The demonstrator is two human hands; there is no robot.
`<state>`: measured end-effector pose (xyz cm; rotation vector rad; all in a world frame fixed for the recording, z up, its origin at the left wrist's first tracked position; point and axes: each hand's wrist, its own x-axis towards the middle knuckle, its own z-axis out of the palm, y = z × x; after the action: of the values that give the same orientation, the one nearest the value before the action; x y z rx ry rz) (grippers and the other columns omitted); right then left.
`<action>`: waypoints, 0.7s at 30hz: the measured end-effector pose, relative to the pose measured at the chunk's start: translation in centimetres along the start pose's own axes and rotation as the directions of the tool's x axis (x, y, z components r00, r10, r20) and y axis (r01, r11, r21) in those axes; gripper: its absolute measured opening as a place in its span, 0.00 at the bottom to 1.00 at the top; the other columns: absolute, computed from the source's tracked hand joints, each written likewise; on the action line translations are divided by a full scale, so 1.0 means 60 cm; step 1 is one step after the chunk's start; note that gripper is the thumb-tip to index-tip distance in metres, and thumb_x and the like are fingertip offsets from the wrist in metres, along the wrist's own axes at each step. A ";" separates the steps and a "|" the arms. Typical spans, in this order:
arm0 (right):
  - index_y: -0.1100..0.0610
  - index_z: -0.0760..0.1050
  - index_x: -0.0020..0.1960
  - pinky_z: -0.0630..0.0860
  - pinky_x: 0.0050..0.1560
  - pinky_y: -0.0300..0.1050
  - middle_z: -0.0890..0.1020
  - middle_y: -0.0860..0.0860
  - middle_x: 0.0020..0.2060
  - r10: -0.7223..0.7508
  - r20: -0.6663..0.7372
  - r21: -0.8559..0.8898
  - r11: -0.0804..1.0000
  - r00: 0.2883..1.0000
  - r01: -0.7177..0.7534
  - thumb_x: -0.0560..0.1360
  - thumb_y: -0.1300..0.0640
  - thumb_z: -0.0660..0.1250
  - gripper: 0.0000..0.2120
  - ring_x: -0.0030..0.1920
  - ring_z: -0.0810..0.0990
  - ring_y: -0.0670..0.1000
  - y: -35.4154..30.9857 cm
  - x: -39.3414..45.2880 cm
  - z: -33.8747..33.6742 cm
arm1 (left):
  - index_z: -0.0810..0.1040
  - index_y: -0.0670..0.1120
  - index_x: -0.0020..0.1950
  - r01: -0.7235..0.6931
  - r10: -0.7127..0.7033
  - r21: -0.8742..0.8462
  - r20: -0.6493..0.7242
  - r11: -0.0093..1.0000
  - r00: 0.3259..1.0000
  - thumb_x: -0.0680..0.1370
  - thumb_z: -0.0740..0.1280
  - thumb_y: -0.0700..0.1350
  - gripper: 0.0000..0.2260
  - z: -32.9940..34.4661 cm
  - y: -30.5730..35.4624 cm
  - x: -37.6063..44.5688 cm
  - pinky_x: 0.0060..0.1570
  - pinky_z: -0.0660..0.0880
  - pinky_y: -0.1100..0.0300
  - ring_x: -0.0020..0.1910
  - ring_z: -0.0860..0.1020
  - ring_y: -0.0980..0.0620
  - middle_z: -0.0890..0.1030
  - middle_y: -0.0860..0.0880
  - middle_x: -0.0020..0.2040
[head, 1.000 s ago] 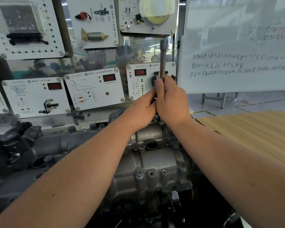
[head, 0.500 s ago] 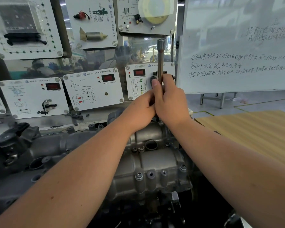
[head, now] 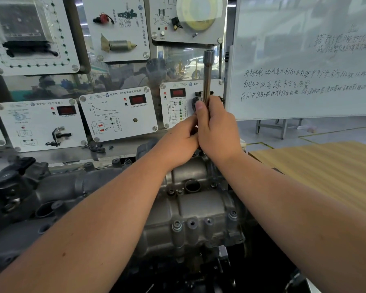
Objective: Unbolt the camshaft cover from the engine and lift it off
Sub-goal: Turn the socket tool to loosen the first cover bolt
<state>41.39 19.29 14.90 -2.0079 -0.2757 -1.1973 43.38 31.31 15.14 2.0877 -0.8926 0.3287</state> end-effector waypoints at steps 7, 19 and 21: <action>0.54 0.70 0.47 0.66 0.35 0.45 0.73 0.45 0.30 -0.013 0.038 -0.016 1.000 0.999 0.014 0.85 0.50 0.54 0.13 0.32 0.74 0.47 0.001 0.000 0.000 | 0.74 0.54 0.72 0.014 -0.014 -0.013 -0.022 1.000 1.000 0.85 0.62 0.46 0.16 -0.004 0.001 -0.001 0.46 0.71 0.79 0.50 0.76 0.77 0.79 0.66 0.51; 0.54 0.67 0.43 0.68 0.33 0.49 0.72 0.47 0.30 -0.002 -0.001 -0.011 1.000 1.000 0.002 0.85 0.52 0.55 0.13 0.32 0.73 0.49 -0.001 0.002 -0.001 | 0.66 0.56 0.79 0.031 -0.031 -0.034 0.015 0.999 0.999 0.87 0.59 0.49 0.20 -0.001 0.007 -0.005 0.64 0.74 0.60 0.65 0.77 0.57 0.78 0.54 0.70; 0.55 0.68 0.44 0.70 0.34 0.51 0.74 0.48 0.31 0.009 0.016 -0.006 1.000 1.000 -0.008 0.85 0.51 0.55 0.13 0.33 0.75 0.51 -0.001 0.001 -0.002 | 0.69 0.56 0.77 0.028 -0.028 -0.027 0.009 0.999 1.000 0.86 0.60 0.48 0.18 -0.002 0.007 -0.006 0.63 0.75 0.60 0.63 0.79 0.57 0.80 0.54 0.67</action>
<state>41.33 19.25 15.03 -2.0231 -0.2714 -1.1786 42.85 31.38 15.29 2.0759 -0.8679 0.2910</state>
